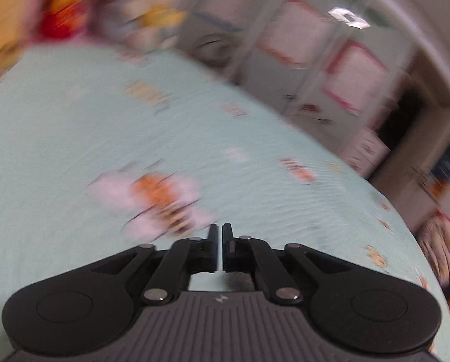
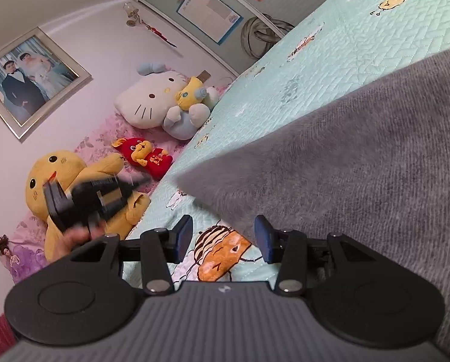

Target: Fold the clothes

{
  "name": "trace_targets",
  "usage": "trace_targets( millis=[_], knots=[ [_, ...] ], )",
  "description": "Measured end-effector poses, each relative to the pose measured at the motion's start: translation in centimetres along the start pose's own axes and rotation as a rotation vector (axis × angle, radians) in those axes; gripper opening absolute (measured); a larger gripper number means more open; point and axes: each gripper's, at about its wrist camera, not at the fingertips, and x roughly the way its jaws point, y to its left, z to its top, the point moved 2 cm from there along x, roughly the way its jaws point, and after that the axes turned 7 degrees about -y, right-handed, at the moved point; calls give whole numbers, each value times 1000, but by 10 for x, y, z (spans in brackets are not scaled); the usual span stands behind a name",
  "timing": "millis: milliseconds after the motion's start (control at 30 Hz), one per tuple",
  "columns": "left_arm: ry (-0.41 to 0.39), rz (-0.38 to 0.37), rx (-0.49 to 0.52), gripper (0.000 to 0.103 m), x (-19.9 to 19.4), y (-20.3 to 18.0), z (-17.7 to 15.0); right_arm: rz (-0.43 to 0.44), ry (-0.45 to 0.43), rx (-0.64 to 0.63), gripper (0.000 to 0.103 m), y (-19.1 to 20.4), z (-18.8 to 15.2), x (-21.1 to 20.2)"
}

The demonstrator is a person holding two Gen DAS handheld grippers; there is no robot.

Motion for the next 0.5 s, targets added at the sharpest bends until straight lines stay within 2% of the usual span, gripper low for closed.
trace_targets(
  millis=[133, 167, 200, 300, 367, 433, 467, 500],
  knots=[
    [69, -62, -153, 13, -2, 8, -25, -1, 1, -2, 46, 0, 0, -1],
    [86, -77, -191, 25, -3, 10, -31, -1, 1, -2, 46, 0, 0, -1],
    [99, -92, -197, 40, 1, 4, -37, 0, 2, -3, 46, 1, 0, -1],
    [126, -119, -168, 58, 19, -27, -51, 21, -14, -7, 47, 5, 2, -5],
    [129, -96, -164, 64, 33, -39, -58, 49, -47, -18, 47, 9, 4, -11],
    [134, -77, -181, 64, 50, -38, -66, 79, -110, -49, 47, 15, 8, -19],
    [125, -70, -188, 59, 55, -38, -68, 80, -141, -64, 47, 17, 10, -23],
    [119, -63, -191, 36, 59, -38, -67, 62, -164, -71, 48, 16, 13, -26]
  ],
)
